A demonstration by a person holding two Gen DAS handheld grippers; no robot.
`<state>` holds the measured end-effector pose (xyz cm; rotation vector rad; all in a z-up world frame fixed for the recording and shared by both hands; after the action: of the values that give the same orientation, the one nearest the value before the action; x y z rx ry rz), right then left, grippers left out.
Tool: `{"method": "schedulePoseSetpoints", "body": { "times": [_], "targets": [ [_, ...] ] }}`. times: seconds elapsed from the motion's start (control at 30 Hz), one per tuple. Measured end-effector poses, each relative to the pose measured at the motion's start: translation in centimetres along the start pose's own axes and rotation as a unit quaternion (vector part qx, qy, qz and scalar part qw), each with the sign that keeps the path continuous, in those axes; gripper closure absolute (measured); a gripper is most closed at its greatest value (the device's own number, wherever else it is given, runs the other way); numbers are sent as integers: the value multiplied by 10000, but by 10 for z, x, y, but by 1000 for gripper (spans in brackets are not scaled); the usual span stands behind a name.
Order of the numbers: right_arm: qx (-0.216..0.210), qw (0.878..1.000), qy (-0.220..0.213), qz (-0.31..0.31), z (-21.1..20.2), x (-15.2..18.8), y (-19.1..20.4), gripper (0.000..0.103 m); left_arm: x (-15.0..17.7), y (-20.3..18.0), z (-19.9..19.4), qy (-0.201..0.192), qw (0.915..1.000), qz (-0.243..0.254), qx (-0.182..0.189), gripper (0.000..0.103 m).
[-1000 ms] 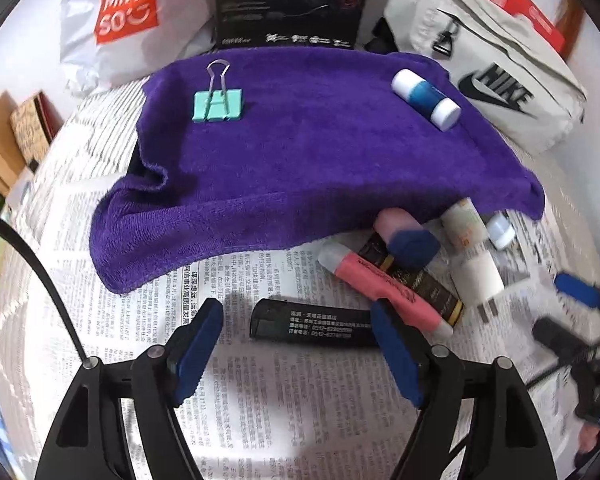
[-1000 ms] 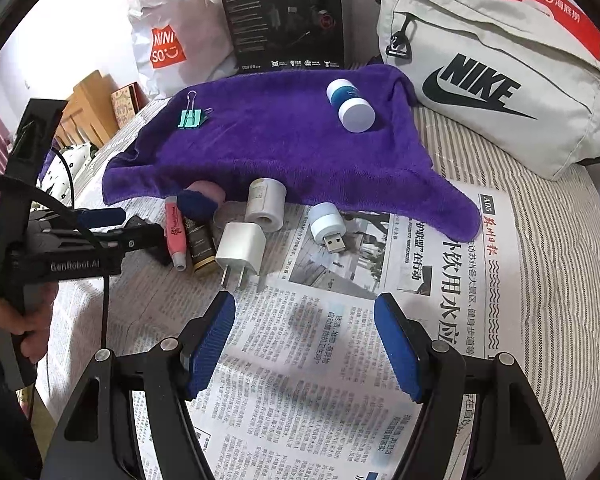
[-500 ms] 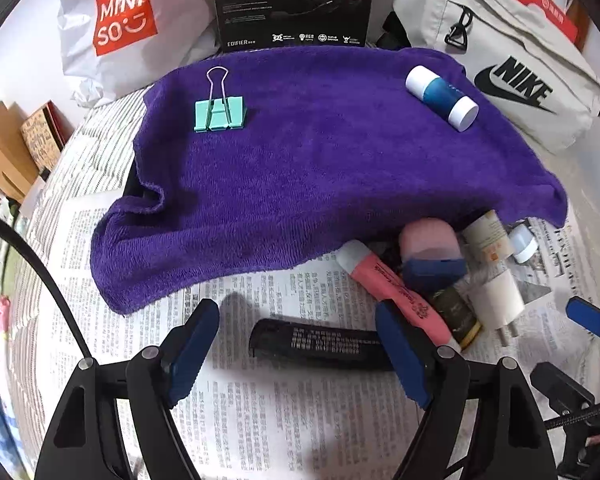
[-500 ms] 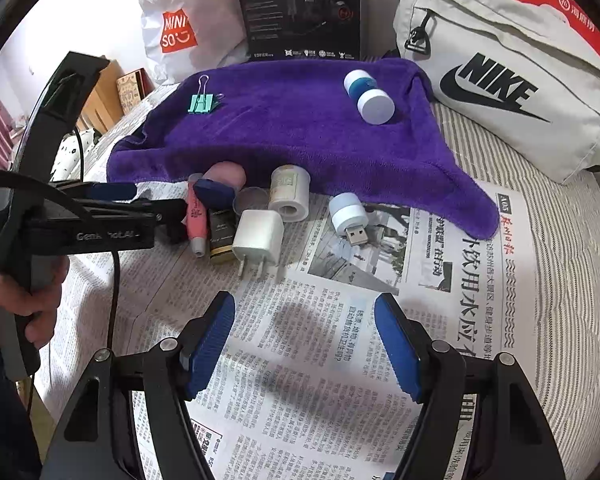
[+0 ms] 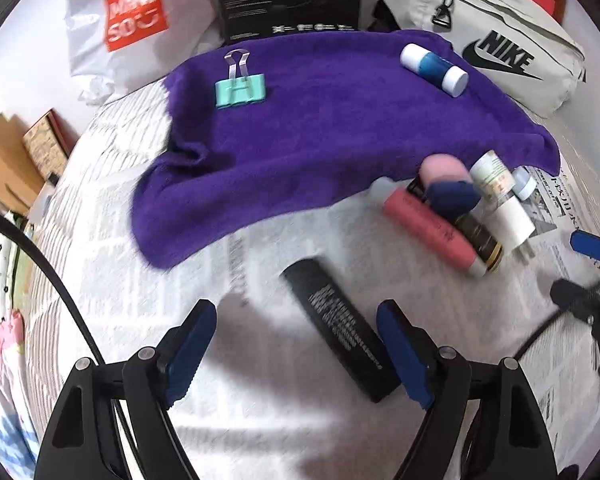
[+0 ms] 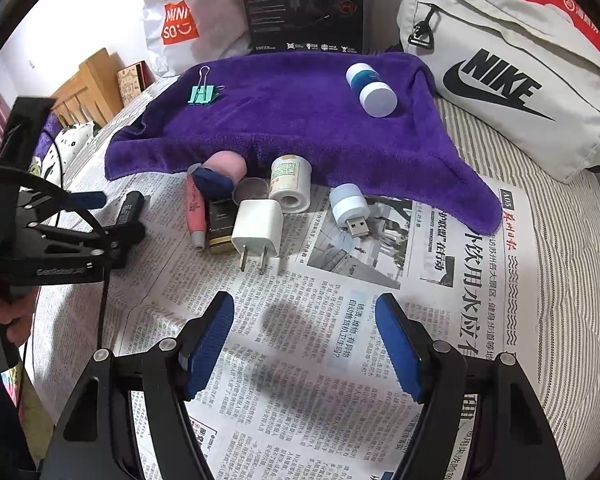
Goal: Organize rigid objects
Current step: 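Grasp the black cylinder with the left tool while the right tool grasps the white USB light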
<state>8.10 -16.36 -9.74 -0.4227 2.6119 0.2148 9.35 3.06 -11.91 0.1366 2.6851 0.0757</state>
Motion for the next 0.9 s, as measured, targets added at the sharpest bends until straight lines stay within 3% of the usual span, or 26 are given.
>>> {"method": "schedulePoseSetpoints", "body": {
  "times": [0.13,0.17,0.2,0.23,0.53,0.67,0.77,0.9],
  "targets": [
    [-21,10000,9,-91,1,0,6,30,8,11,-2,-83,9999,-123,71,22],
    [-7,9999,-4,-116,1,0,6,30,9,12,-2,-155,9996,-145,169,40],
    [10,9999,-21,-124,1,-1,6,30,9,12,-4,-258,9990,-153,326,78],
    [20,9999,-28,-120,0,-1,6,30,8,10,-5,-315,9983,-149,473,82],
    [208,9998,-54,-28,-3,-4,-9,31,-5,6,1,-324,9983,34,474,79],
    [254,9997,13,-3,0,-3,-12,30,-7,4,1,-337,9987,145,345,66],
    [271,9996,30,6,2,-3,-13,30,-11,3,3,-336,9986,224,334,63],
    [323,9994,21,71,4,-5,-18,30,-15,2,5,-417,9981,209,407,65]
  ]
}}
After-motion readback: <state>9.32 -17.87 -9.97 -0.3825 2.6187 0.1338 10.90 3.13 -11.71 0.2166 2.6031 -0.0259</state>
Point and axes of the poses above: each gripper's, at about its wrist camera, not at the fingertips, and z roughly the way its jaws point, y to its left, x to its underside, the point moved 3 cm from there along z, roughly the way its jaws point, and after that the axes turned 1 degree about z, right-handed, at the moved point
